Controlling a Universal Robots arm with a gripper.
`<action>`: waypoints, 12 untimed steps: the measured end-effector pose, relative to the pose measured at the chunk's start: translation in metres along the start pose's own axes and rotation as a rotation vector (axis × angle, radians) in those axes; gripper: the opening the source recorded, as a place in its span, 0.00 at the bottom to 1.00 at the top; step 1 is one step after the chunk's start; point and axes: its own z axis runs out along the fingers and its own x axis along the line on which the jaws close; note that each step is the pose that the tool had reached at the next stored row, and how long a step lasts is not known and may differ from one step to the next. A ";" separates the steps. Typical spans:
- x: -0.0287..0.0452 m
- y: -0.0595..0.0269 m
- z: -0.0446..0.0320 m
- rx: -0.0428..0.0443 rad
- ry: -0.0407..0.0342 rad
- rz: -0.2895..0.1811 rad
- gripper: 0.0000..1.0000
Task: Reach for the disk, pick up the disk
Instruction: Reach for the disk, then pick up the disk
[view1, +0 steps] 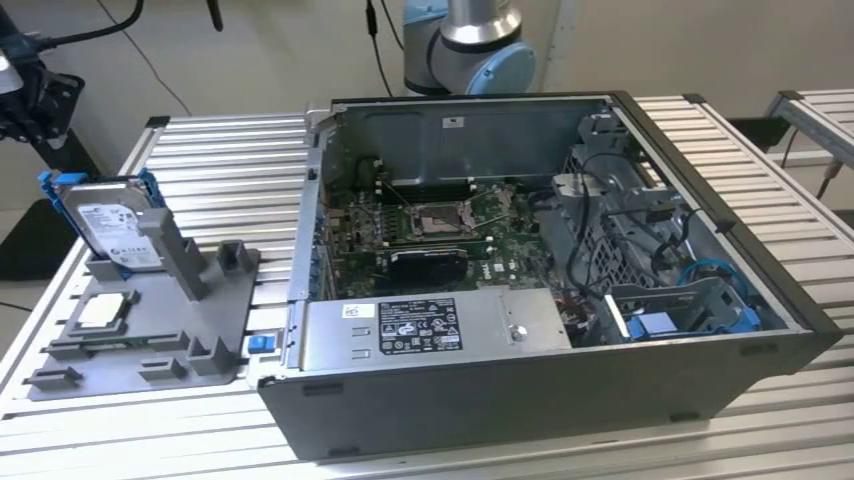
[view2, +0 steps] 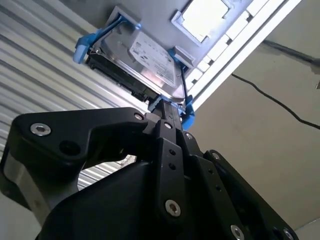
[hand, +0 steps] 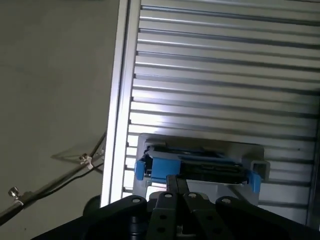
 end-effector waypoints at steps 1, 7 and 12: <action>0.0000 0.0000 0.0000 0.0000 0.0010 -0.018 0.00; 0.0000 0.0000 0.0000 -0.0004 0.0070 -0.127 0.00; 0.0000 0.0000 0.0000 -0.0008 0.0119 -0.218 0.00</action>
